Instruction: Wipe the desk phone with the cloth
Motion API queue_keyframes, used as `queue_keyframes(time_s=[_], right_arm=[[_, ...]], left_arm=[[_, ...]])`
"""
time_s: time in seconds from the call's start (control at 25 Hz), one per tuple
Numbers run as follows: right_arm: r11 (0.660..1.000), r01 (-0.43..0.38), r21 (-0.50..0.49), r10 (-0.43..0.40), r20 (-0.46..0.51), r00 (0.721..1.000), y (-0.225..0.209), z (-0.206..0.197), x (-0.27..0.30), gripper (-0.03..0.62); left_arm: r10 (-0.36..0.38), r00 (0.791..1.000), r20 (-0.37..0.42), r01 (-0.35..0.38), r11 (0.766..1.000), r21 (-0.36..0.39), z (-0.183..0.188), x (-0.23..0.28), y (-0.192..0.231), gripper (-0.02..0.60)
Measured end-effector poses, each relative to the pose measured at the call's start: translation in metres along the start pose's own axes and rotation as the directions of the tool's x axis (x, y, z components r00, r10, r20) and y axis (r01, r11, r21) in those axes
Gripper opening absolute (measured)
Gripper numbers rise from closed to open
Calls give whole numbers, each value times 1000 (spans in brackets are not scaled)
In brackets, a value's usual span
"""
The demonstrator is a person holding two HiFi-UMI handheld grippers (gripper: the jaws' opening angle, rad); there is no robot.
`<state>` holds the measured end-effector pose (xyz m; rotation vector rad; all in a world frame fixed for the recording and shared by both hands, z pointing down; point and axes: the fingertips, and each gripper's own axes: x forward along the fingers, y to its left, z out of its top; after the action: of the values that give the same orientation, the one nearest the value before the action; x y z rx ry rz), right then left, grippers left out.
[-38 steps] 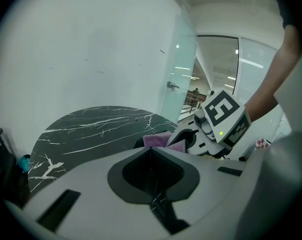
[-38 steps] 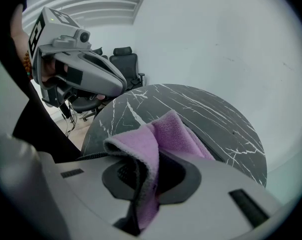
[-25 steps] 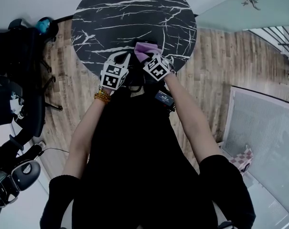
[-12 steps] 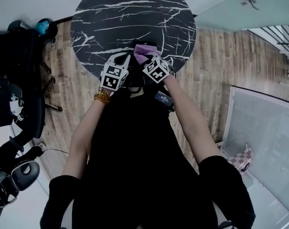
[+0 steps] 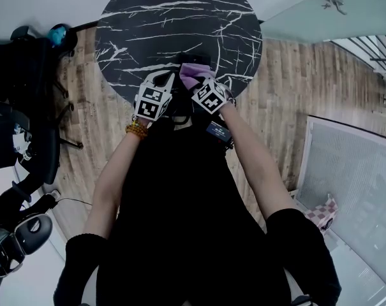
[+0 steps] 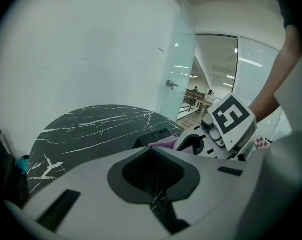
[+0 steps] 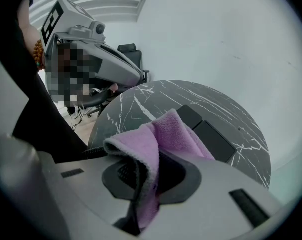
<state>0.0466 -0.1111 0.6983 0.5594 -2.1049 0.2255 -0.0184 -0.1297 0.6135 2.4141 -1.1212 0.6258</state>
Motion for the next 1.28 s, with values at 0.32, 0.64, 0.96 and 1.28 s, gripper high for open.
queue_keyframes(time_s=[0.32,0.64,0.96,1.28], right_arm=[[1000,-11,-19,11,-20,1000,7,-7,1,58],[999,-34,-16,34,-35,999,17,-14,2,59],[998,-64,-16,64,-44,997,29,-21,2,58],[995,-94,-21,93,-64,994,36,-25,4,58]], left_arm=[[1,1000,-9,-1,1000,3,-5,0,0,14],[-2,1000,-15,3,1000,5,-7,0,-3,14],[-2,1000,-14,2,1000,6,-8,-2,-4,14],[-6,1000,-19,6,1000,6,-10,-1,-4,14]])
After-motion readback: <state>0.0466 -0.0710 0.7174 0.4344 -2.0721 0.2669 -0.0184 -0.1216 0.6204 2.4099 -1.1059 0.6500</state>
